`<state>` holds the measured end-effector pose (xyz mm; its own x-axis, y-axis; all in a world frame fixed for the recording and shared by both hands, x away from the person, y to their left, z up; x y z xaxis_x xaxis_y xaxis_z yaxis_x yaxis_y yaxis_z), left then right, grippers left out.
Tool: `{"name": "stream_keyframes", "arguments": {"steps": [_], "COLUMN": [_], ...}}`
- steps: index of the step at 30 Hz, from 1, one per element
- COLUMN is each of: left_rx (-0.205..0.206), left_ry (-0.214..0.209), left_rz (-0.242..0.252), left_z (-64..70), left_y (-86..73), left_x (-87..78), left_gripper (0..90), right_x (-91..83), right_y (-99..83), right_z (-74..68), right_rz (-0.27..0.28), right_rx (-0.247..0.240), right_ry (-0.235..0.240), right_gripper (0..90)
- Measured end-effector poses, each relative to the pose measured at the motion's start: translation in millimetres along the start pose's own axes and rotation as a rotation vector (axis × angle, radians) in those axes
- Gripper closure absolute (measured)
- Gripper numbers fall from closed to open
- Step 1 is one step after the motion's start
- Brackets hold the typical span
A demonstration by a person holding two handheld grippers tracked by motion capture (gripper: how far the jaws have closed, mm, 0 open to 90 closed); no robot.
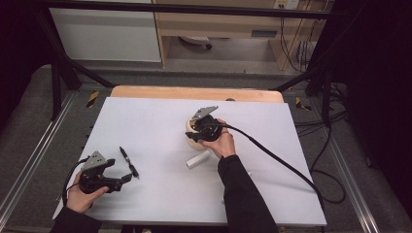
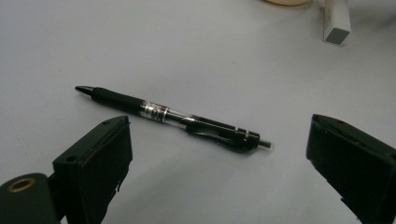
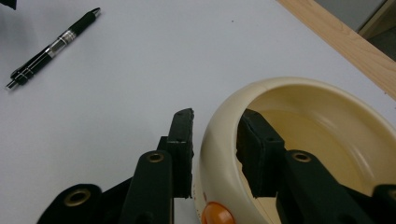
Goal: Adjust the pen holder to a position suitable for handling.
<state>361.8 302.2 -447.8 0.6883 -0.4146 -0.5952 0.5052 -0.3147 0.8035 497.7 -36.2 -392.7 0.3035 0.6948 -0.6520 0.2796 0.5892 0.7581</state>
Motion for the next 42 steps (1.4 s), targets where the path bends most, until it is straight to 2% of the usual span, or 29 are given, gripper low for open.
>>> {"name": "stream_keyframes", "arguments": {"steps": [4,8,9,13,14,16,21,22,27,32,33,36,39,40,42], "left_rx": [0.001,0.004,0.003,0.000,0.000,-0.001,-0.005,-0.005,0.002,0.001,0.001,0.000,0.004,0.003,0.006], "left_ry": [-0.001,-0.001,0.000,0.000,0.000,0.003,0.006,0.006,0.007,0.007,0.007,0.006,0.007,0.006,0.005], "left_rz": [-0.002,-0.006,-0.007,-0.015,-0.015,-0.018,-0.026,-0.027,-0.037,-0.042,-0.042,-0.046,-0.052,-0.053,-0.058], "left_z": [0.2,0.5,0.4,0.0,0.0,0.0,0.6,0.8,1.6,2.3,2.4,3.0,4.1,4.6,5.5], "left_y": [0.0,-0.2,-0.2,-0.6,-0.6,-0.5,-0.7,-0.8,-0.7,-0.5,-0.4,-0.3,0.0,0.1,0.3], "left_x": [0.0,0.3,0.2,0.7,0.7,0.7,1.3,1.5,2.0,2.2,2.2,2.9,3.7,4.0,4.5], "left_gripper": [7.0,6.8,6.8,6.4,6.3,6.0,5.8,5.7,5.5,5.4,5.4,5.4,5.4,5.4,5.5], "right_x": [-5.4,-16.4,-16.4,-31.2,-31.2,-40.1,-50.4,-55.3,-67.9,-77.8,-82.5,-86.9,-94.9,-94.9,-99.5], "right_y": [1.8,5.6,5.6,6.4,6.4,3.6,-4.2,-9.6,-26.3,-42.8,-52.2,-61.7,-81.5,-81.5,-96.5], "right_z": [-0.4,-3.3,-3.3,-6.5,-6.5,-8.9,-13.1,-14.7,-18.4,-19.7,-19.8,-19.6,-18.7,-18.7,-18.3], "right_rz": [0.000,0.003,0.003,0.006,0.006,0.009,0.019,0.015,0.016,0.033,0.042,0.051,0.068,0.068,0.071], "right_rx": [0.009,0.046,0.046,0.080,0.080,0.102,0.145,0.165,0.209,0.235,0.252,0.269,0.300,0.300,0.326], "right_ry": [0.002,-0.011,-0.011,-0.037,-0.037,-0.051,-0.049,-0.047,-0.043,-0.043,-0.046,-0.047,-0.045,-0.045,-0.046], "right_gripper": [59.3,46.4,46.4,32.6,32.6,25.6,17.1,13.2,6.0,3.7,2.9,2.0,1.6,1.6,1.4]}}
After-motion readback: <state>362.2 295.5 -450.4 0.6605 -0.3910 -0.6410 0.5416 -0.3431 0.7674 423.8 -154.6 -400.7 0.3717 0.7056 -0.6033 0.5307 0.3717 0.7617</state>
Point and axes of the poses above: each handheld gripper's, and its own axes: x roughly forward along the jaws, y roughly out of its top, z roughly to its right, the point moved 2 cm from there along x, roughly forward along the jaws, and after that the axes turned 8 degrees about y, right-handed, at the moved point
